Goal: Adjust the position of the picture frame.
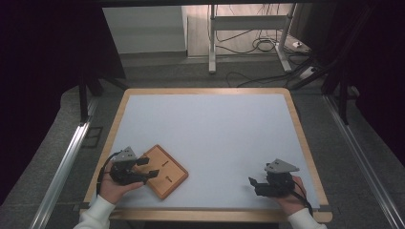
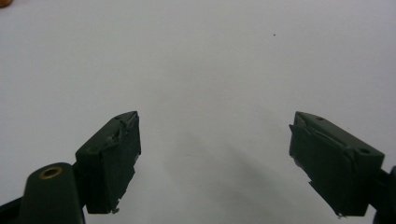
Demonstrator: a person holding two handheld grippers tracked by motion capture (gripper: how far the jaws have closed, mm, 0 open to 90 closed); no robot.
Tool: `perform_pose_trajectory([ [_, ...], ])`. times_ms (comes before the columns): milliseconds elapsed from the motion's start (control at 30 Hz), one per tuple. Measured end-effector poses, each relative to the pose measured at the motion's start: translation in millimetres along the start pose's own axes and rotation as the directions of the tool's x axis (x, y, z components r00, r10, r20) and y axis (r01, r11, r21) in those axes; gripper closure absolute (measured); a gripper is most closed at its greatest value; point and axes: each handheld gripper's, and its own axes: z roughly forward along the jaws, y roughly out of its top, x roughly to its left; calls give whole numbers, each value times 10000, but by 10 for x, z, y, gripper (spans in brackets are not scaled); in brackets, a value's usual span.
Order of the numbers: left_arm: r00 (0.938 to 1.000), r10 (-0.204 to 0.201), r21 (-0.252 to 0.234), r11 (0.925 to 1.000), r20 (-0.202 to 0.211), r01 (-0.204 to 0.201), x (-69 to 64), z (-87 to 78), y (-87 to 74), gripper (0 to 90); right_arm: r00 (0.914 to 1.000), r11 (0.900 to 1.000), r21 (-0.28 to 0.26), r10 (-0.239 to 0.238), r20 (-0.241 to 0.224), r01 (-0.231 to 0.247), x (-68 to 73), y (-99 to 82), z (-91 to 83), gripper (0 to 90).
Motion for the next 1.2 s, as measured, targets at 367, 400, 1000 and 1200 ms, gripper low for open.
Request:
perform_pose_trajectory([
  [367,9964,-715,-405,9968,-452,696,126,-242,-76,360,9999,10000,23,-88,70,88,9,-3,7,169],
  [400,9954,-820,-453,9958,-489,798,142,-266,-91,372,9999,9999,17,-106,70,106,11,-2,7,169],
  [1000,9815,-1338,-450,9907,-1372,1288,368,-276,-130,406,9993,9993,80,-354,100,353,43,8,9,169],
  [1200,9829,-1153,-109,9933,-1433,1149,415,-114,-58,410,9993,9993,91,-350,116,349,36,3,14,169],
])
